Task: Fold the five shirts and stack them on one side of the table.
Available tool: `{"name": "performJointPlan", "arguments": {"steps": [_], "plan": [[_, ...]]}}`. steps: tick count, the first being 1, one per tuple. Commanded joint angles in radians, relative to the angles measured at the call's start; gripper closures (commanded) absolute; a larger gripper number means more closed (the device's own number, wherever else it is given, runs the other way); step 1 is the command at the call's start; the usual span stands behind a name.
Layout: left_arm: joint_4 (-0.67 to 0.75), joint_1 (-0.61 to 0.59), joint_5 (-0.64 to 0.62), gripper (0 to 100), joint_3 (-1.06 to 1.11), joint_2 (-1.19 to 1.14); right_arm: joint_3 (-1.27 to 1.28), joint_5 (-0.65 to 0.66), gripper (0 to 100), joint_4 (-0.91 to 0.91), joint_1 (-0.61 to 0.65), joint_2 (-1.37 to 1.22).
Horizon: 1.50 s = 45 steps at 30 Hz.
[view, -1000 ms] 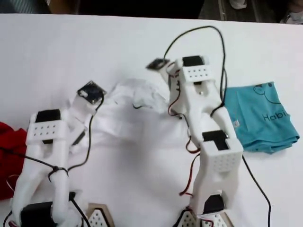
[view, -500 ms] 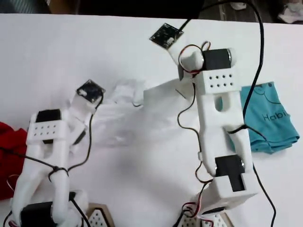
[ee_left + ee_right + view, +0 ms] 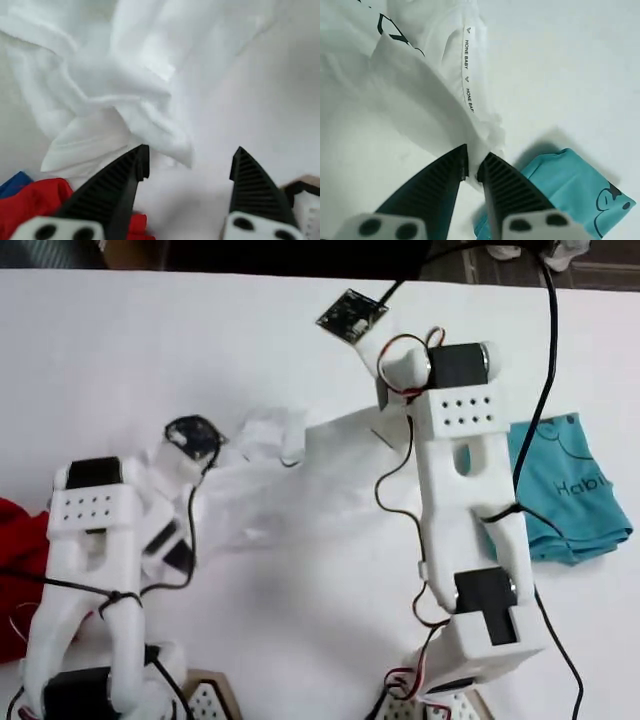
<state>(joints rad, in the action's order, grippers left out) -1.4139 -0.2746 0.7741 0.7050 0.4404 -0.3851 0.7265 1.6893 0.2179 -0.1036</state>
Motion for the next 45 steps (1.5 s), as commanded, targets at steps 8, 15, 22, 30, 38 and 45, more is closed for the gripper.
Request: {"name": "performJointPlan", "arguments": {"steps": [8,15,22,30,38,45], "plan": [[-0.04,-0.003,0.026,72,-0.14,0.021,-0.002,0.002,97.8,-0.004,-0.01,0.058],[0.133,-0.003,0.296,72,-0.082,0.018,0.0,0.002,97.8,-0.004,-0.007,0.058],[0.224,0.003,0.382,72,-0.074,0.011,0.051,0.002,97.8,-0.005,-0.007,0.059],[0.232,0.003,0.439,72,0.041,0.012,0.044,0.003,97.8,-0.007,-0.005,0.065],[0.324,0.006,0.439,78,0.09,0.011,0.044,0.003,97.8,-0.007,-0.004,0.065],[0.322,0.021,0.463,78,0.124,-0.058,0.044,0.003,97.8,-0.007,-0.004,0.067]]}}
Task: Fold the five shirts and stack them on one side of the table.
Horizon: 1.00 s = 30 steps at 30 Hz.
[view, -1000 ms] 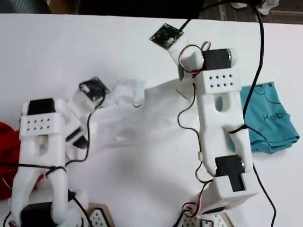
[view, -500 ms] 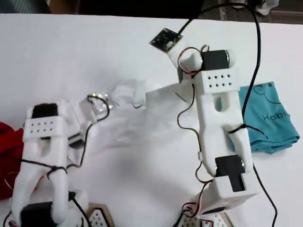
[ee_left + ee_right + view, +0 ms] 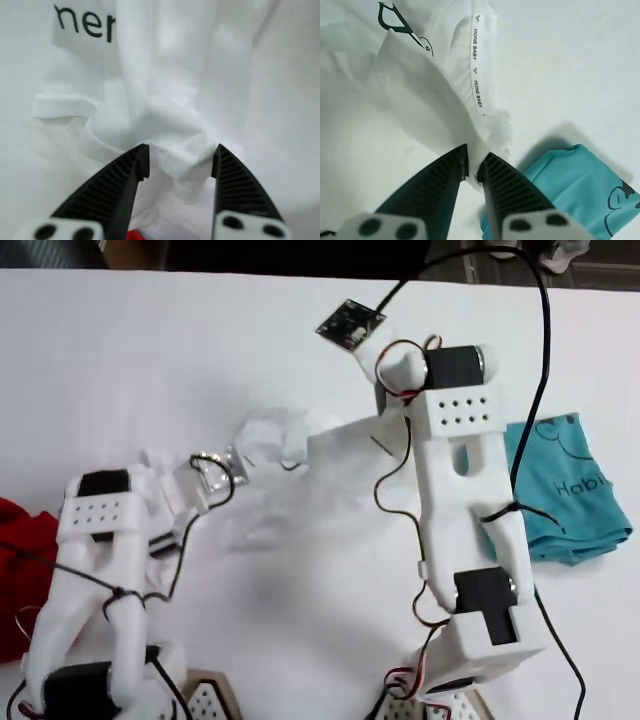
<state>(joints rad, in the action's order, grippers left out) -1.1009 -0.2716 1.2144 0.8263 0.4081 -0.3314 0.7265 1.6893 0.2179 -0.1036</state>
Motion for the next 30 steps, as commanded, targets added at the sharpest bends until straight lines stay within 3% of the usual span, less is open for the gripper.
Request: {"name": "performJointPlan", "arguments": {"steps": [1,4,9,16,21,26,30], "plan": [[0.009,0.021,0.025,78,0.002,-0.037,-0.009,0.003,97.8,-0.007,-0.004,0.067],[0.006,0.029,0.023,80,-0.01,-0.055,-0.009,0.003,97.8,-0.007,-0.004,0.067],[-0.014,0.029,-0.037,98,-0.094,-0.052,-0.008,0.002,97.8,-0.007,-0.004,0.067],[-0.258,0.129,-0.107,97,-0.332,-0.052,-0.003,0.002,97.8,-0.007,-0.004,0.062],[-0.351,0.166,-0.152,97,-0.449,-0.052,-0.003,0.002,97.8,-0.007,-0.008,0.067],[-0.31,0.161,-0.143,96,-0.343,-0.06,-0.003,0.002,97.8,-0.005,-0.01,0.067],[-0.172,0.15,-0.112,88,-0.177,-0.06,-0.008,0.002,97.8,-0.005,-0.007,0.067]]}}
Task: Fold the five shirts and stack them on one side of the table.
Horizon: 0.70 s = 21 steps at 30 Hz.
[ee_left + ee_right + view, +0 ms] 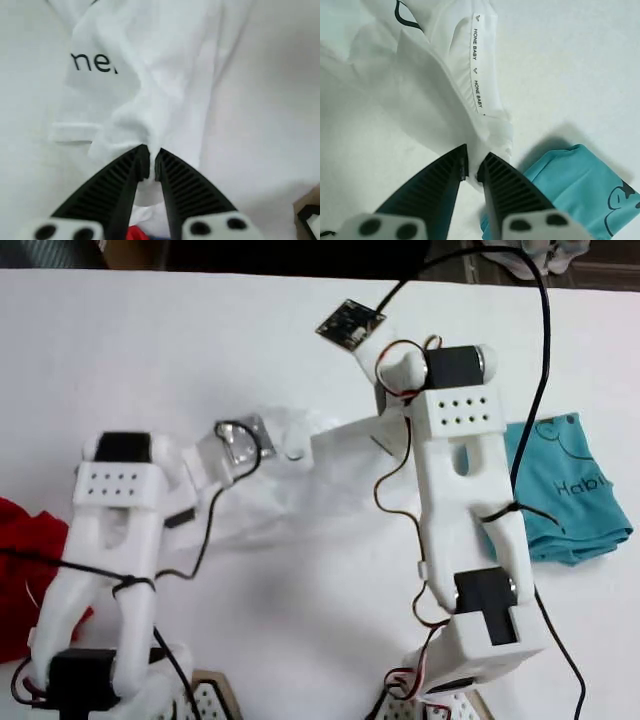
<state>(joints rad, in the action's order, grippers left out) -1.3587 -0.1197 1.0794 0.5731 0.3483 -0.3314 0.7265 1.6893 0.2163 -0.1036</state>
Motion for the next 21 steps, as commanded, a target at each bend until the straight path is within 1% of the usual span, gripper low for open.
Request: {"name": "performJointPlan", "arguments": {"steps": [1,3,6,7,13,17,21], "plan": [[0.115,-0.008,0.032,87,0.104,0.0,-0.008,0.002,97.8,-0.005,-0.004,0.067],[0.153,-0.015,0.04,89,0.142,0.0,-0.008,0.002,97.8,-0.005,-0.004,0.067],[0.164,-0.02,0.04,97,0.148,0.0,-0.008,0.002,97.8,-0.005,-0.004,0.067],[0.166,-0.02,0.04,98,0.148,0.003,-0.008,0.002,97.8,-0.005,-0.004,0.067],[0.149,-0.021,0.032,97,0.114,0.008,-0.008,0.002,97.8,-0.005,-0.01,0.067],[0.034,-0.018,-0.017,97,-0.027,0.026,-0.009,0.002,97.8,-0.005,-0.012,0.068],[-0.152,0.012,-0.032,97,-0.199,0.081,-0.009,0.002,97.8,-0.005,-0.012,0.068]]}}
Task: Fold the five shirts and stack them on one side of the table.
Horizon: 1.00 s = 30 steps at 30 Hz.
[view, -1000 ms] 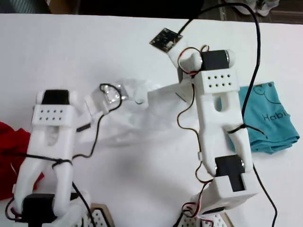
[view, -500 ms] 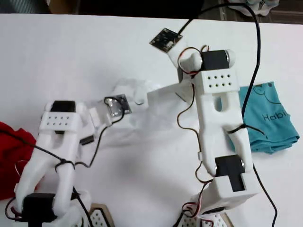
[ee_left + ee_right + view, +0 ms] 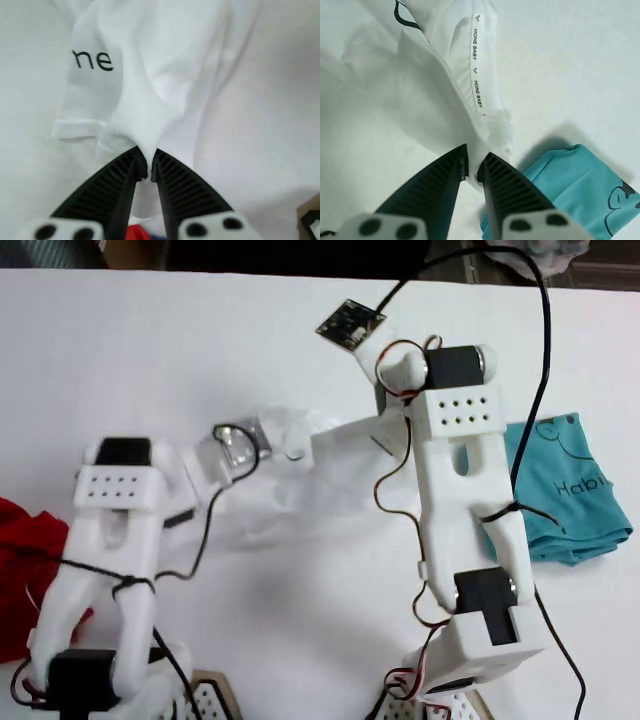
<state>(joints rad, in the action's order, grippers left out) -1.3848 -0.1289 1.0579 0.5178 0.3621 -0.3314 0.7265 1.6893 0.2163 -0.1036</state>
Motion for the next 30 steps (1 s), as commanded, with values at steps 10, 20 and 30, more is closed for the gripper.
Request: {"name": "performJointPlan", "arguments": {"steps": [10,20,30], "plan": [[-0.137,-0.011,-0.002,97,-0.091,0.103,-0.009,0.002,97.8,-0.004,-0.012,0.068],[0.095,-0.028,0.0,88,0.117,0.015,-0.009,0.002,97.8,-0.001,-0.012,0.074],[0.097,-0.028,0.043,89,0.157,0.011,-0.003,0.002,97.8,0.001,-0.012,0.147]]}}
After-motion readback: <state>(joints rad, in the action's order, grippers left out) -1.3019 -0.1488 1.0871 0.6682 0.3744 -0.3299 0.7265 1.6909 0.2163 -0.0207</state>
